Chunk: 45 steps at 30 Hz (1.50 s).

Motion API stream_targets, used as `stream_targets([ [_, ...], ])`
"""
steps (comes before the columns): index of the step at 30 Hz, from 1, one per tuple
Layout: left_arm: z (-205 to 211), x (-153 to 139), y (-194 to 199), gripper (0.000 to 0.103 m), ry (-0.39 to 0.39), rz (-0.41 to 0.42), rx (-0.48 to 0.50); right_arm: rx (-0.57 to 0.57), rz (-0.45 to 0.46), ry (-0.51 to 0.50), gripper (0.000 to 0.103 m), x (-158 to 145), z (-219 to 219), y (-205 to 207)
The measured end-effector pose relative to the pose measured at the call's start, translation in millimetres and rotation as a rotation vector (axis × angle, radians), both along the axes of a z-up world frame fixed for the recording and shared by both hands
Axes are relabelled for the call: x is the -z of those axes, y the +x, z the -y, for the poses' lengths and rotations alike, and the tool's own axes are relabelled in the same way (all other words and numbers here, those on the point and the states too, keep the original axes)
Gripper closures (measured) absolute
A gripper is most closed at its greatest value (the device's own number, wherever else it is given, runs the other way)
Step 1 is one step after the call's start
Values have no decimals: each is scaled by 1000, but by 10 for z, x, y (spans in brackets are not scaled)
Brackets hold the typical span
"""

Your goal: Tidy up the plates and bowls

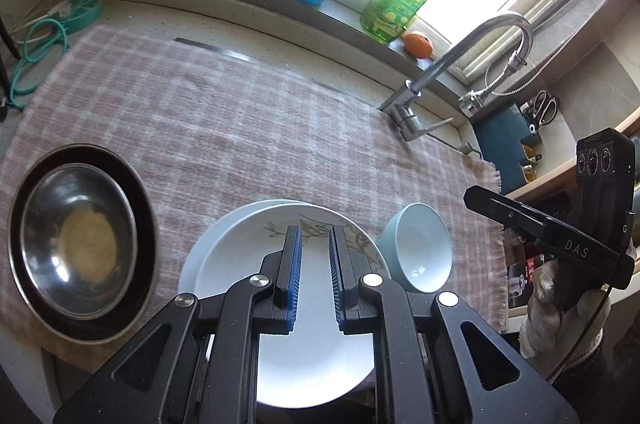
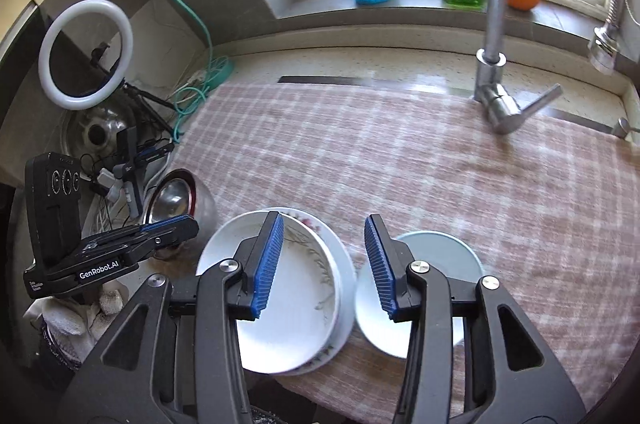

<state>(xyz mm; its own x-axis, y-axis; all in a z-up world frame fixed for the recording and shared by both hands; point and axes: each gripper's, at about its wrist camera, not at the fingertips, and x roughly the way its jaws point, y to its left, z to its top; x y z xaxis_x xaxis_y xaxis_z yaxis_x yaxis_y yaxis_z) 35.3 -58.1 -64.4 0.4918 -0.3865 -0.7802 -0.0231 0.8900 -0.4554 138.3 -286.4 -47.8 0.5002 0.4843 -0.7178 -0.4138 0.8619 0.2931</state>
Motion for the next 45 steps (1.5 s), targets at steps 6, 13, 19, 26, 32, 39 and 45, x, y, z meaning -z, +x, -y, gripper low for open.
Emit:
stream_targets([
  [6,439,134,127,84,-4,-26,105,105,-46,-7,57,254,507,-12],
  [13,815,304,273,84,-14,-69,190,181,-122,11,57,620,894,-2],
  [19,1038,403,369,84,21,-88,230,198,-163,38,57,806,1003,-6],
  [26,1123,508,459,84,59,-116,227,181,-189,62,57,911,990,11],
  [32,1222,560,494,84,78,-126,243,166,-215,86,70,996,986,55],
  [39,1295,565,492,85,92,-123,248,145,-239,102,89,1062,970,92],
  [45,1287,545,493,85,77,-121,241,147,-229,89,89,1030,957,98],
])
